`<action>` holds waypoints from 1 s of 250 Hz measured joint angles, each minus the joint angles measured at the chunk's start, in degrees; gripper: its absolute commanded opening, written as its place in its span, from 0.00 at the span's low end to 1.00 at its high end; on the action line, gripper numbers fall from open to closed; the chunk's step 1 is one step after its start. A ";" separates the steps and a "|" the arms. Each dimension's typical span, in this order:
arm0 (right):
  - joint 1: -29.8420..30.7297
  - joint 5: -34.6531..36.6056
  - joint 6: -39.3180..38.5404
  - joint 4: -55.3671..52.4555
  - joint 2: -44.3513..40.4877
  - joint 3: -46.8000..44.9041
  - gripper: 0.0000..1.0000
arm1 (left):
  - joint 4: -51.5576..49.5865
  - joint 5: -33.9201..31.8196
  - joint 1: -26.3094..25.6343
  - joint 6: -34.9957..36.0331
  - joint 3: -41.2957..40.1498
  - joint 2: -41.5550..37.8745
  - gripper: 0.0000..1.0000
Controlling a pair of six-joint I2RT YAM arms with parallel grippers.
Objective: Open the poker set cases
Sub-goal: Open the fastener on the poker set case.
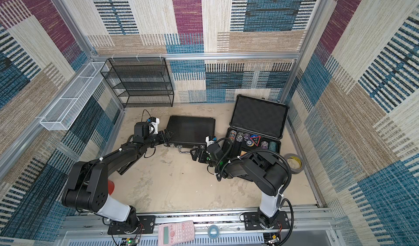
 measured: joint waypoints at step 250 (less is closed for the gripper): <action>-2.89 -1.55 -0.42 4.74 3.37 0.74 0.99 | -3.50 -1.20 -4.61 4.66 9.22 9.70 0.75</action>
